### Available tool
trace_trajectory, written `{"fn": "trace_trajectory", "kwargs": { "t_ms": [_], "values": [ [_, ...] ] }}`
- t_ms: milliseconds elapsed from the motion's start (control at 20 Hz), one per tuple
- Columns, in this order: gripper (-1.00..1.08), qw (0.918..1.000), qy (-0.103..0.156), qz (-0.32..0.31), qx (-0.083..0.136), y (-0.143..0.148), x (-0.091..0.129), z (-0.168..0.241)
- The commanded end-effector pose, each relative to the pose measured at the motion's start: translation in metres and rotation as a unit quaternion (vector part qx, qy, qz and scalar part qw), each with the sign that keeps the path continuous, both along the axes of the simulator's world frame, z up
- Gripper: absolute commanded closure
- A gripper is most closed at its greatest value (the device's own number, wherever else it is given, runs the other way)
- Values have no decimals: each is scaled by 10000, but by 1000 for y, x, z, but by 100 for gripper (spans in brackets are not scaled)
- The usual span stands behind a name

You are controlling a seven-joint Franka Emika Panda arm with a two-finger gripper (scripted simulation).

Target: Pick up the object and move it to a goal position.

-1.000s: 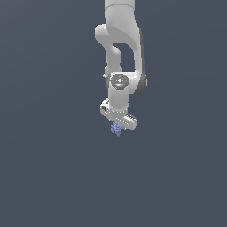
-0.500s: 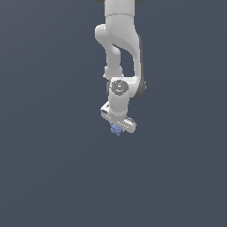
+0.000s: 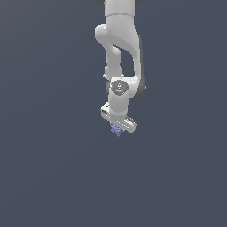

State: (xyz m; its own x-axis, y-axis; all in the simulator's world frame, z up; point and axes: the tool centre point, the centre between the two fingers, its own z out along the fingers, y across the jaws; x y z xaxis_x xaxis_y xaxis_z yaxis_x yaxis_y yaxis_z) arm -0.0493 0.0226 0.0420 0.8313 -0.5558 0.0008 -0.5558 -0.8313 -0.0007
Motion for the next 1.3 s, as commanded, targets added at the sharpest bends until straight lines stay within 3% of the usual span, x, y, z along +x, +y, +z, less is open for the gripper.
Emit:
{"fn": "trace_trajectory", "kwargs": {
  "t_ms": [0,300,850,1250],
  "values": [
    [108,10000,0,0,0,-1,-1,0],
    [108,10000,0,0,0,-18,-10,8],
    [108,10000,5,-1,2,-78,-44,35],
    [108,10000,5,-1,0,-84,-45,38]
  ]
}}
